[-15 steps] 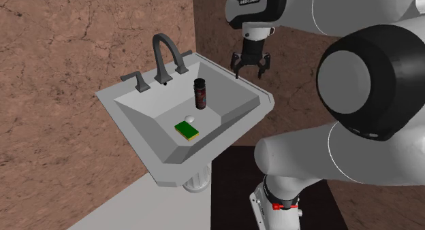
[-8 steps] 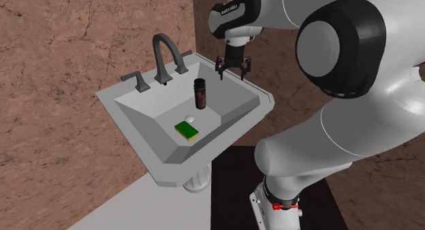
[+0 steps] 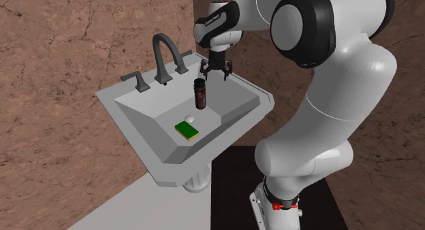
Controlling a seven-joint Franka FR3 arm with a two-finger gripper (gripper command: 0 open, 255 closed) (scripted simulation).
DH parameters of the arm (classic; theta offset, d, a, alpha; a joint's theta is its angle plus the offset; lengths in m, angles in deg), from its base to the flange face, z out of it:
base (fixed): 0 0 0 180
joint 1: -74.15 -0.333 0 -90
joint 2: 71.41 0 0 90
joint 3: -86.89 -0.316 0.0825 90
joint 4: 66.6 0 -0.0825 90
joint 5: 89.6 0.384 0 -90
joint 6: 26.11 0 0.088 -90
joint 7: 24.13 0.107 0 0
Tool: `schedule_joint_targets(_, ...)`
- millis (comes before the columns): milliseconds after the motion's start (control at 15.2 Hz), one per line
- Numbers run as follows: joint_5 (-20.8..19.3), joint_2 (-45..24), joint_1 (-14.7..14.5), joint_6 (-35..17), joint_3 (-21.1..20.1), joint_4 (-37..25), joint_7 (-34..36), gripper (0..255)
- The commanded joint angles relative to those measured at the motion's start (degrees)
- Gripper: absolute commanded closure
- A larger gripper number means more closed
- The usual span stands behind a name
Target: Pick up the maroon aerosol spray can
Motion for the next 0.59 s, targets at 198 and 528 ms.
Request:
schedule_joint_targets(198,-3.89,-9.99,-1.93,-3.27,-0.98,-7.69,4.79,0)
schedule_joint_targets(528,-8.15,-20.75,-5.08,-4.60,-0.68,-17.94,9.17,0)
